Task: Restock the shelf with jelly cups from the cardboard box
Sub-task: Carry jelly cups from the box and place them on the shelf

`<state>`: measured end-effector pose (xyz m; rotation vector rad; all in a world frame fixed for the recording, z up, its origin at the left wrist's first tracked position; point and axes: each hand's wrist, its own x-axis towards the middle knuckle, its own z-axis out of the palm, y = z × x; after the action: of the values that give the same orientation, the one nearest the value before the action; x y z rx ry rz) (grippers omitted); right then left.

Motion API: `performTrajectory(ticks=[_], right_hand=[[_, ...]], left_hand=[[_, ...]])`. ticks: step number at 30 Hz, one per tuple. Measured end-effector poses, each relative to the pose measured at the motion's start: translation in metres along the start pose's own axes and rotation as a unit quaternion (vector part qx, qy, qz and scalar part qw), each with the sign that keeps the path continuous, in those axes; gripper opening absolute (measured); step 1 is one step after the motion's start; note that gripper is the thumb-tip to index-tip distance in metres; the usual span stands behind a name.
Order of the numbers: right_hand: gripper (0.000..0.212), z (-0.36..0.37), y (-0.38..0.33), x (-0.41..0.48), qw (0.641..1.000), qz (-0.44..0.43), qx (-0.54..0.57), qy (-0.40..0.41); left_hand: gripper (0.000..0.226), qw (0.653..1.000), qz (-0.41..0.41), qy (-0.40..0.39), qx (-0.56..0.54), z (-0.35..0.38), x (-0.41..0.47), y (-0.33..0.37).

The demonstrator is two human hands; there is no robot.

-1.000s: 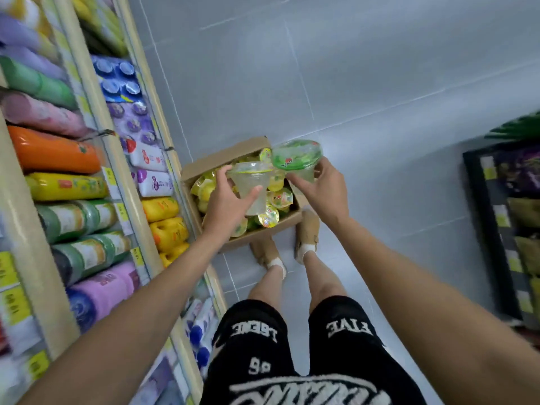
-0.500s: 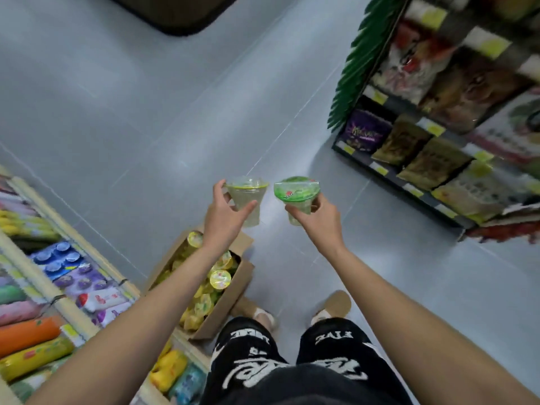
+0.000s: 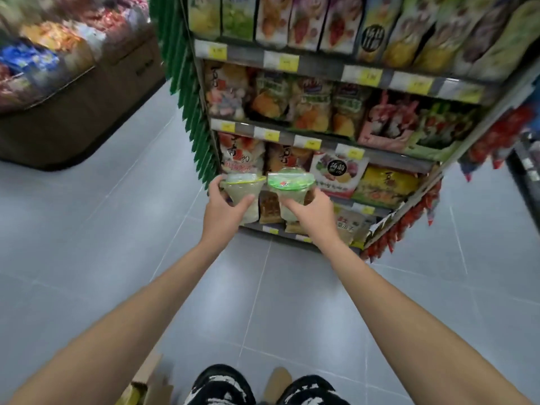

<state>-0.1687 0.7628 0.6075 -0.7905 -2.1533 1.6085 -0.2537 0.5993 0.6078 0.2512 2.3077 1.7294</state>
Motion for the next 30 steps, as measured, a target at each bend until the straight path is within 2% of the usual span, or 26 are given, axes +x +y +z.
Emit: performTrajectory(ticks=[7,14,22,25,30], right_hand=[[0.063,-0.092,-0.062,0.076,0.994,-0.07,-0.003,0.083],[0.055,-0.174,-0.127,0.147,0.978,-0.153,-0.022,0.142],[0.047,-0.224,-0.2,0.24,0.947,-0.237,-0.024,0.217],[0.049,-0.234,-0.222,0.27,0.938,-0.254,-0.032,0.235],[0.043,-0.24,-0.255,0.306,0.942,-0.25,-0.025,0.224]], left_hand=[[0.083,0.994,0.104,-0.029,0.028,0.07,0.057,0.113],[0.086,0.977,0.211,-0.032,0.013,0.126,0.112,0.214],[0.085,0.925,0.379,-0.014,-0.005,0.163,0.195,0.319],[0.086,0.914,0.405,-0.01,-0.012,0.172,0.225,0.345],[0.087,0.91,0.414,-0.006,-0.039,0.177,0.258,0.371]])
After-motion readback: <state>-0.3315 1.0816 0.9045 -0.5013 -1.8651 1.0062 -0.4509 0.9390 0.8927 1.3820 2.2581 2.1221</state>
